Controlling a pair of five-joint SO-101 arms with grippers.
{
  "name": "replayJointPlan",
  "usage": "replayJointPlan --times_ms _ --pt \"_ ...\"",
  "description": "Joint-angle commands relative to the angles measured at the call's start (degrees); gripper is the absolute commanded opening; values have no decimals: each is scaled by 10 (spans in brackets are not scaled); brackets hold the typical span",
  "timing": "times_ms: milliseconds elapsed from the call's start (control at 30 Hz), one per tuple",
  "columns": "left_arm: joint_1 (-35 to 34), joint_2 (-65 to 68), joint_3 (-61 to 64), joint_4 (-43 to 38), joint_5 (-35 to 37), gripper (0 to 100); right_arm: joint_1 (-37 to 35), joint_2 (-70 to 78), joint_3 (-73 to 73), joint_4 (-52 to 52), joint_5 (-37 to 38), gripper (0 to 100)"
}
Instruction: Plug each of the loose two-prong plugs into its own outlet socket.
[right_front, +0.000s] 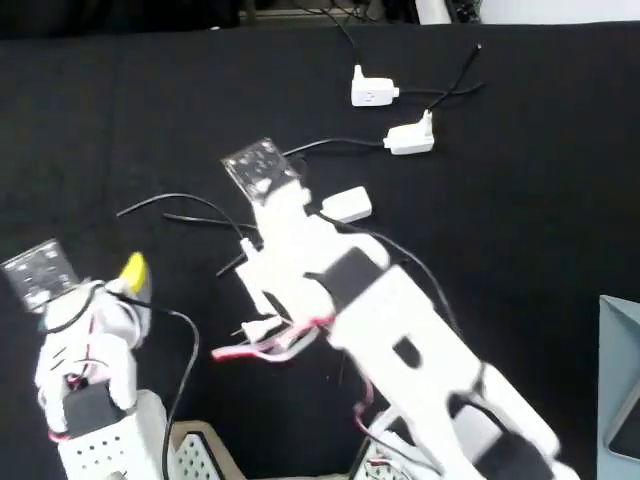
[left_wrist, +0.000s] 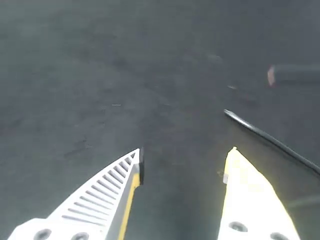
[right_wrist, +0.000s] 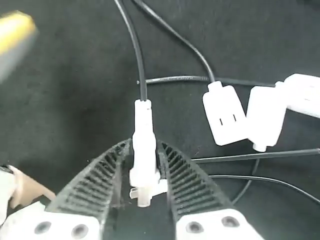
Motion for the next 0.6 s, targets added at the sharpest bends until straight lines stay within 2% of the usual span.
replayJointPlan --times_ms 0,133,267,433,567 --pt "108 -5 -42 -4 1 271 0 -105 58 -67 4 12" --pt "197 -5 -62 -11 5 268 0 -138 143 -157 38 12" --pt "242 -4 -49 -70 5 267 -3 -146 213 -223 77 12" --pt "285 -4 -19 -143 2 267 -22 -159 258 -253 77 12" --pt "330 -4 -7 -159 -4 267 -49 -172 280 -254 77 12"
